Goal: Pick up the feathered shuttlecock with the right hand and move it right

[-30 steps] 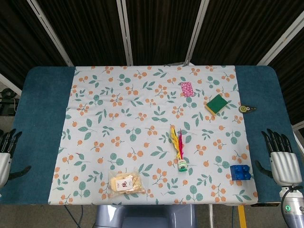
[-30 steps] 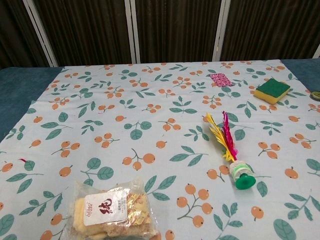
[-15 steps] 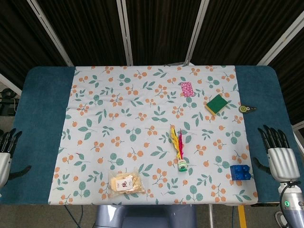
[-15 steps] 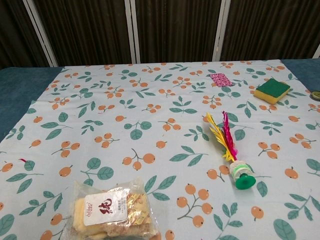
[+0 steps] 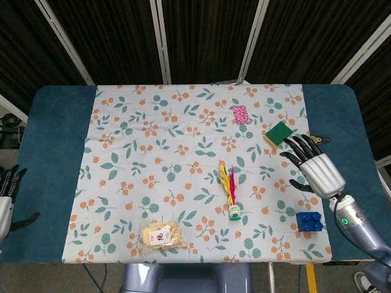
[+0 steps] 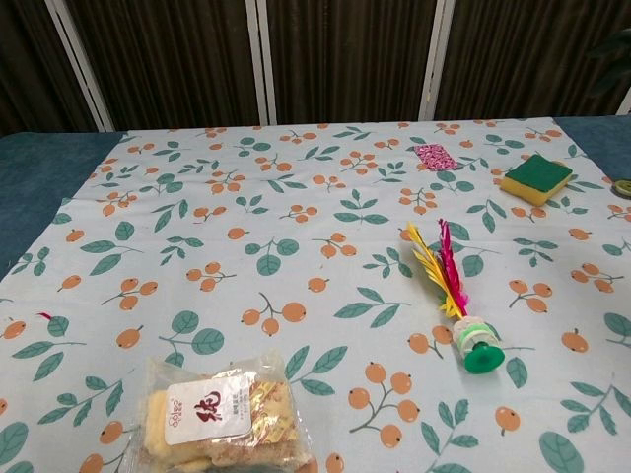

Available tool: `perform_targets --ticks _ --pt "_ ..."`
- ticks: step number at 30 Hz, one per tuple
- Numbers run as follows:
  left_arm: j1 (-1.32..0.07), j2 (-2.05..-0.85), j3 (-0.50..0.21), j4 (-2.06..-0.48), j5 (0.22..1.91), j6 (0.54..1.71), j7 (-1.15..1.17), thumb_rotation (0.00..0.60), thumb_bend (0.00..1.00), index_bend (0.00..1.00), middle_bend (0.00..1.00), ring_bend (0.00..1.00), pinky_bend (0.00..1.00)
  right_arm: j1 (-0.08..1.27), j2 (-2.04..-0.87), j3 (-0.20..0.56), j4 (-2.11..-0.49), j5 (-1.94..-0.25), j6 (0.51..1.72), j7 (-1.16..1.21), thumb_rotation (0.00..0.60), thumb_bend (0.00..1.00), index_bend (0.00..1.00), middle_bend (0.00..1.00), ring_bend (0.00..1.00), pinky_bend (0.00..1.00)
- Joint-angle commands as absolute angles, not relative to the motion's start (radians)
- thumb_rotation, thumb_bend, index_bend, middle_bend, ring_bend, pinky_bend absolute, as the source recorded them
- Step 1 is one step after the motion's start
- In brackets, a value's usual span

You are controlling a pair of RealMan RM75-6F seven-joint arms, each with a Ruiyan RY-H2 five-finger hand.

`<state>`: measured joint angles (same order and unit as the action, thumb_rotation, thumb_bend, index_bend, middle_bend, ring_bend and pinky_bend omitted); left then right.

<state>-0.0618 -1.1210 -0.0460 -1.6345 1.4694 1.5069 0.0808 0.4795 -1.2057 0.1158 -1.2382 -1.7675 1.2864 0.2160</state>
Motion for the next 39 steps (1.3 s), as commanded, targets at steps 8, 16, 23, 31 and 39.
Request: perform_targets --ticks 8,16,23,31,39 --pt "-0.059 -1.119 -0.048 -1.635 1.46 1.505 0.082 0.6 0.11 0.0 0.0 0.0 0.0 0.615 -1.317 0.043 -1.089 -1.913 1.264 0.296 0.6 0.1 0.35 0.13 0.0 0.0" --pt "-0.055 -1.114 -0.046 -1.641 1.452 1.502 0.077 0.6 0.11 0.0 0.0 0.0 0.0 0.678 -1.424 0.011 -1.006 -1.909 1.203 0.285 0.6 0.1 0.35 0.13 0.0 0.0" --pt "-0.056 -1.111 -0.048 -1.644 1.445 1.495 0.07 0.6 0.12 0.0 0.0 0.0 0.0 0.722 -1.482 -0.004 -0.934 -1.905 1.184 0.285 0.6 0.1 0.34 0.13 0.0 0.0" --pt "-0.06 -1.111 -0.05 -1.649 1.434 1.482 0.071 0.6 0.12 0.0 0.0 0.0 0.0 0.759 -1.542 -0.004 -0.871 -1.876 1.15 0.293 0.6 0.11 0.3 0.13 0.0 0.0" --pt "-0.068 -1.113 -0.053 -1.652 1.421 1.462 0.066 0.6 0.11 0.0 0.0 0.0 0.0 0.792 -1.61 -0.019 -0.794 -1.853 1.125 0.322 0.6 0.11 0.29 0.13 0.0 0.0"
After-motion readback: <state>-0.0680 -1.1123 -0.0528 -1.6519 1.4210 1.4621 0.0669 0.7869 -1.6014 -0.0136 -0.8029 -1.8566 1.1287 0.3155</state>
